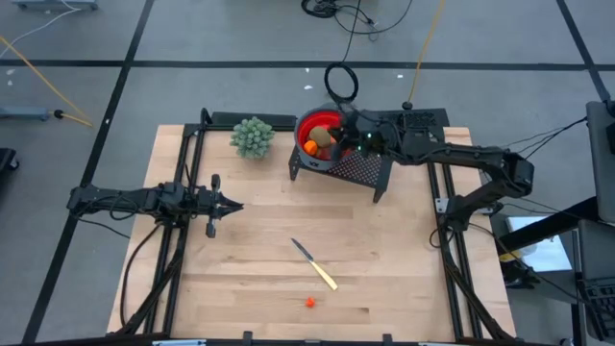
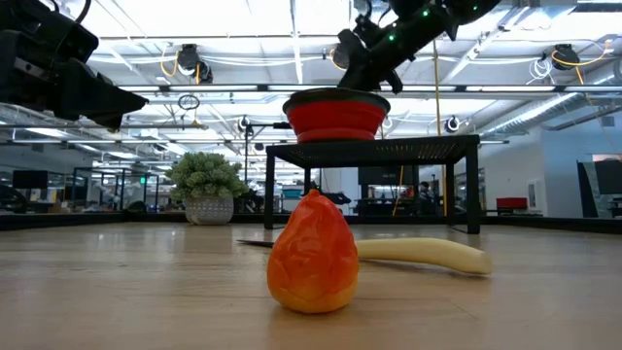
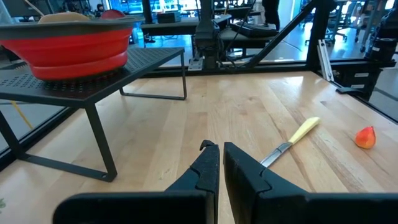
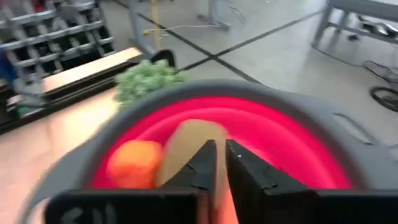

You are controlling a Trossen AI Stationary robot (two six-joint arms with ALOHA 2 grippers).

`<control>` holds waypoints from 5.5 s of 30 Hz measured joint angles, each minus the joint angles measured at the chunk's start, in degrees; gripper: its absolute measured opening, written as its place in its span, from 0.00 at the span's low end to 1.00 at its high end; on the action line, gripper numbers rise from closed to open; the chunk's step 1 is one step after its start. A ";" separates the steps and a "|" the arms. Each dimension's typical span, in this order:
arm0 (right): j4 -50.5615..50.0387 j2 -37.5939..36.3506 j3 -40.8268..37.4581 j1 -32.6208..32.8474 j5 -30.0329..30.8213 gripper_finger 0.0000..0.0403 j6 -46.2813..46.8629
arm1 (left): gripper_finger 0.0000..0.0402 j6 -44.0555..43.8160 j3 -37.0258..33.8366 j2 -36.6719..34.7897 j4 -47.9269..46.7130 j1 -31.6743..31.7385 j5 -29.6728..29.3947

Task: Pick & Place Fruit
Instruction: Put the yellow pear into the red strainer bowl on the shelf

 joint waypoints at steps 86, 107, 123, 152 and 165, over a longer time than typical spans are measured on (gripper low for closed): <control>7.80 19.24 -0.68 45.69 -27.14 0.00 6.00 | 0.06 -1.90 -0.01 -0.02 -0.01 0.00 0.17; 3.60 21.65 1.52 45.88 -26.90 0.06 0.10 | 0.06 -4.35 0.00 -0.02 -0.03 0.00 0.20; -9.64 30.64 14.57 45.71 -29.66 0.06 -1.49 | 0.06 -4.35 0.00 0.37 -0.07 0.01 0.29; -3.14 35.18 14.77 44.45 -28.52 0.53 -13.84 | 0.06 -4.48 0.00 1.49 -0.01 0.01 0.64; -2.41 35.84 13.40 45.03 -29.02 0.53 -13.39 | 0.06 -4.32 0.00 1.49 -0.03 -0.01 0.61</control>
